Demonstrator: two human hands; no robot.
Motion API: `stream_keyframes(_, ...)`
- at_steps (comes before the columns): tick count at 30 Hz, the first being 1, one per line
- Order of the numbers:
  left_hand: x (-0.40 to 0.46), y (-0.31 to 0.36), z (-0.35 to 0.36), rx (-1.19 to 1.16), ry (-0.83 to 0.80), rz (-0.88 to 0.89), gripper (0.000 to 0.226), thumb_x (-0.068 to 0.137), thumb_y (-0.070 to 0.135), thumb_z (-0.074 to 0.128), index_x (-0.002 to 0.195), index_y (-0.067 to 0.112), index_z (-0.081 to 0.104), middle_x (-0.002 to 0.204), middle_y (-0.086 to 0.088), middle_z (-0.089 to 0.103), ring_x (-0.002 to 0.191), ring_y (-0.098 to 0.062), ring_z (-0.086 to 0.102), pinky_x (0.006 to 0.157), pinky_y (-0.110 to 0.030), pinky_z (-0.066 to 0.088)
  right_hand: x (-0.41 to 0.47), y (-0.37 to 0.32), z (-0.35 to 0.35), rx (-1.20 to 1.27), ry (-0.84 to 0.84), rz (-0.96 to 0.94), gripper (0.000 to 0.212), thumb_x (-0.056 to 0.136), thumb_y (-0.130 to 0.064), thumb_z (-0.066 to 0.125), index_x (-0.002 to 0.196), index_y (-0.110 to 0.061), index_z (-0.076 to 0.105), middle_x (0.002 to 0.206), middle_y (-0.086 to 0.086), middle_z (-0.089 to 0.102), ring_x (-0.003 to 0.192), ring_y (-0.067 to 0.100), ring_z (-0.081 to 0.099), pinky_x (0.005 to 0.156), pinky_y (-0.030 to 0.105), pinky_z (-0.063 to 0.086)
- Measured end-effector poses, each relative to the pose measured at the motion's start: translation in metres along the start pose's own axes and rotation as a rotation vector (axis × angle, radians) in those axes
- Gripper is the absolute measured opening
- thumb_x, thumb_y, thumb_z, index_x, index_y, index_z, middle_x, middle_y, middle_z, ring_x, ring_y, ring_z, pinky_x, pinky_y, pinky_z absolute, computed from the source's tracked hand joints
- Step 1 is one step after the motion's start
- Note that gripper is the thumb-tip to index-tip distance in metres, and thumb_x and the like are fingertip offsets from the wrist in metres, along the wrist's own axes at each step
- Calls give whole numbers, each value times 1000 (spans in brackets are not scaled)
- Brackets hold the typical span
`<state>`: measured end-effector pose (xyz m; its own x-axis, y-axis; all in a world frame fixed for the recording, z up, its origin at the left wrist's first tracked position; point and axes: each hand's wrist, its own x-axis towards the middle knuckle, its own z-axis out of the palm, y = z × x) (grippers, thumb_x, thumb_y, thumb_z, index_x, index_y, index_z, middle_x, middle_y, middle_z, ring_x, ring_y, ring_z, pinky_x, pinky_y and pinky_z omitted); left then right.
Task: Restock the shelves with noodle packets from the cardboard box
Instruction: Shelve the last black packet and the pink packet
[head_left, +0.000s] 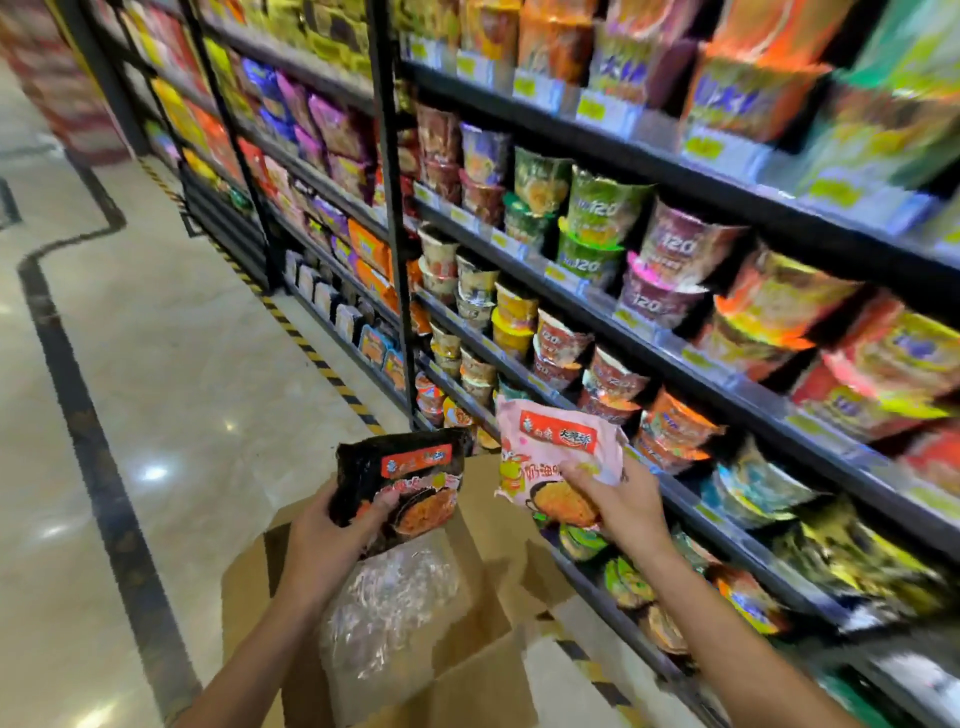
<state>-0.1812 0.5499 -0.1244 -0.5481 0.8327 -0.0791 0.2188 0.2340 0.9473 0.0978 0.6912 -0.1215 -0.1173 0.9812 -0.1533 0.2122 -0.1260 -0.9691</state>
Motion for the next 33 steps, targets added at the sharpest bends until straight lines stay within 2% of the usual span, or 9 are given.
stream_keyframes(4,-32,51,39,-3,-54,93,29,79,41,78,100,23,69,77,-2,73,70,-15,69,64,-33,54,-44,-11,-84,99,73,-73,13,87,-14,76,97,-20,71,89,-13,76,73,-4,71,60,10,51)
stream_keyframes(7,-71,95,81,-25,-97,172,21,81,36,78,89,19,69,67,3,69,63,-8,64,61,-28,49,-81,-16,-154,123,150,-125,14,87,-13,75,98,-19,70,78,-19,75,71,-7,69,61,8,50)
stream_keyframes(10,-113,135,122,-64,-175,249,22,85,27,76,101,14,68,73,11,69,67,7,63,61,-10,47,-122,-23,-227,135,236,-179,20,85,-20,77,104,-21,72,91,-17,77,84,-1,72,69,16,54)
stream_keyframes(13,-151,169,164,-76,-304,306,35,84,39,75,113,23,66,92,12,73,86,3,67,76,-21,50,-171,-26,-296,116,329,-204,27,85,-26,77,111,-18,72,100,-9,78,92,7,73,76,24,59)
stream_keyframes(18,-207,223,243,-102,-542,411,25,85,34,73,109,30,65,94,16,72,88,8,65,74,-17,48,-264,-30,-387,68,532,-226,14,88,-21,73,102,-24,71,89,-19,76,84,0,72,64,11,52)
stream_keyframes(21,-235,247,286,-113,-688,456,21,82,36,76,100,27,69,96,0,74,88,-8,68,80,-31,54,-321,-30,-425,44,704,-244,17,88,-20,73,105,-19,72,90,-17,77,84,-3,71,66,10,51)
stream_keyframes(24,-262,266,324,-125,-855,478,30,77,47,77,89,21,69,88,-14,70,78,-23,66,76,-41,52,-377,-27,-450,35,859,-229,19,88,-20,73,107,-19,73,97,-10,78,91,3,72,72,15,53)
stream_keyframes(29,-326,290,383,-156,-1057,522,31,75,45,77,89,20,66,72,0,68,67,-11,60,64,-28,45,-476,-20,-477,54,1095,-188,18,90,-14,72,108,-17,71,96,-10,78,89,3,73,70,15,54)
stream_keyframes(33,-395,292,418,-148,-1232,557,32,79,42,76,94,15,67,79,-11,71,65,-19,64,65,-34,46,-554,-3,-494,86,1295,-138,23,88,-15,74,110,-14,71,97,-3,78,86,8,74,66,16,55)
